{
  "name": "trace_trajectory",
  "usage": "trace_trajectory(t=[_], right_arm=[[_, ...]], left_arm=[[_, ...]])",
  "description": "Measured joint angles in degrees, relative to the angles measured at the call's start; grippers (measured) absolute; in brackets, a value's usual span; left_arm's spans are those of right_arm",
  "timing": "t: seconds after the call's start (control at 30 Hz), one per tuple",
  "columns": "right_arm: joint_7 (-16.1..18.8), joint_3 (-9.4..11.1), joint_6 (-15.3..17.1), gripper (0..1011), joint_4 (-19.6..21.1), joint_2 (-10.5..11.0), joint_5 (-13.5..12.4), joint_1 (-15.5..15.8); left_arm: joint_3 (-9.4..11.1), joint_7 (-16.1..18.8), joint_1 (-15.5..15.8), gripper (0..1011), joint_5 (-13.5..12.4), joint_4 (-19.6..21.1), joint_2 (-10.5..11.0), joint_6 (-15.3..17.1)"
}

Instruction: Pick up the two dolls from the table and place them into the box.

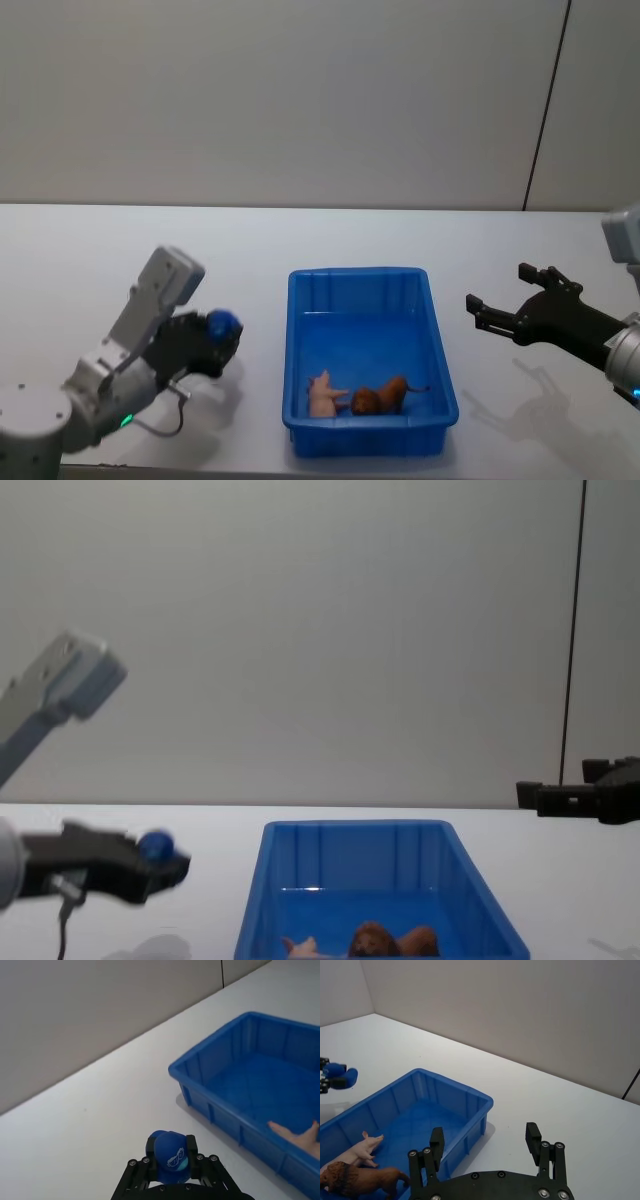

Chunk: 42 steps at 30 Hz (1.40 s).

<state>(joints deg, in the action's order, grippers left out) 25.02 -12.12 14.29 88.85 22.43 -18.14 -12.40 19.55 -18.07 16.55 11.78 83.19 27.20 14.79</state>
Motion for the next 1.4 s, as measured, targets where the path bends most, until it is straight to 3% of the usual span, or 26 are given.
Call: trace_trajectory(t=[0.27, 0.6, 0.73, 1.07, 1.23, 1.4], right_arm=[[0.0, 0.0, 0.0, 1001, 0.0, 0.0, 0.0, 0.0], [0.0, 0.0, 0.0, 1001, 0.0, 0.0, 0.0, 0.0], [0.0, 0.0, 0.0, 1001, 0.0, 0.0, 0.0, 0.0], [0.0, 0.0, 0.0, 1001, 0.0, 0.0, 0.0, 0.0], [0.0, 0.0, 0.0, 1001, 0.0, 0.0, 0.0, 0.0], [0.0, 0.0, 0.0, 1001, 0.0, 0.0, 0.0, 0.0]], left_arm=[[0.2, -2.9, 3.8, 285, -3.8, 0.7, -1.8, -1.3], [2.1, -7.9, 10.6, 260, -6.4, -5.0, -6.9, -7.4], [2.9, -9.8, 13.3, 431, -6.7, -8.6, -9.2, -10.0], [4.9, -13.1, 18.8, 734, -6.9, -17.1, -14.0, -16.0], [5.4, -13.5, 19.7, 907, -6.8, -18.4, -14.9, -17.2], [5.6, -13.3, 19.4, 1003, -6.8, -17.6, -14.9, -17.7]])
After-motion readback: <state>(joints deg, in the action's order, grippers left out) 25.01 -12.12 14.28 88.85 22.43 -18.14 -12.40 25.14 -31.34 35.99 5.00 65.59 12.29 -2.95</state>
